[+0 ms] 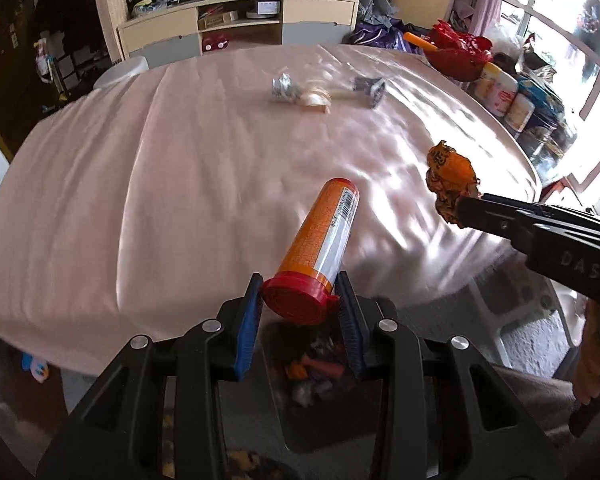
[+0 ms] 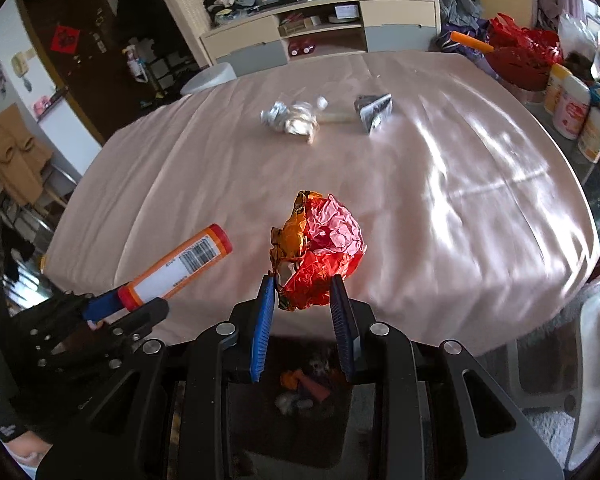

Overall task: Collect trash
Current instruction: 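Lower the orange tube and red foil wrapper into the bin, open both tools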

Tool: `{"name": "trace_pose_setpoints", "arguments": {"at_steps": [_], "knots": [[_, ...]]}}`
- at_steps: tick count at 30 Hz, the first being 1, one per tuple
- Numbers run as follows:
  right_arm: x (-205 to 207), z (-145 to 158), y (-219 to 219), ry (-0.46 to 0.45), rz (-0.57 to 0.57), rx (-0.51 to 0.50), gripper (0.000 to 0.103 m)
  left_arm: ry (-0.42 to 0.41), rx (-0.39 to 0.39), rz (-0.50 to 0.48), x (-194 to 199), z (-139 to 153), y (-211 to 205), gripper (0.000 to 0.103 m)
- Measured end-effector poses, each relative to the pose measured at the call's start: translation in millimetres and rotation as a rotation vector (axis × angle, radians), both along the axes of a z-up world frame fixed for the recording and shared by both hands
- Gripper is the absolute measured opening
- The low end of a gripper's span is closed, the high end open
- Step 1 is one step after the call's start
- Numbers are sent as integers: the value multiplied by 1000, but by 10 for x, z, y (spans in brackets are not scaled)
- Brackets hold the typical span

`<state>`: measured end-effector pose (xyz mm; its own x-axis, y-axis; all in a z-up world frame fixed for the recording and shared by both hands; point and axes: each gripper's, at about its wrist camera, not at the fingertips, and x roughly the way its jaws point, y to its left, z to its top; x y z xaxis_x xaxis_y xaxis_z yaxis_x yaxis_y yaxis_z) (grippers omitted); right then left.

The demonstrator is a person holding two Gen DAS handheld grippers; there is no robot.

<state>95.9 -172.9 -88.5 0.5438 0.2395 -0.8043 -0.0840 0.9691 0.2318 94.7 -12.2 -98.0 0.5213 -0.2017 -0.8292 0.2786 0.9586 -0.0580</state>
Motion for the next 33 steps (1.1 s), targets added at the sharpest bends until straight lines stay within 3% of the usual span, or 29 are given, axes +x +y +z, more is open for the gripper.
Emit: {"name": "trace_pose_setpoints", "arguments": {"at_steps": [12, 24, 33], "knots": [[-430, -539, 128, 99, 58, -13, 29, 117, 23, 36, -653, -606, -8, 34], [-400, -1134, 208, 253, 71, -3, 30, 226, 10, 65, -715, -1145, 26, 35], [-395, -1265, 291, 288, 63, -20, 32, 265, 19, 56, -655, -1254, 1, 35]]}}
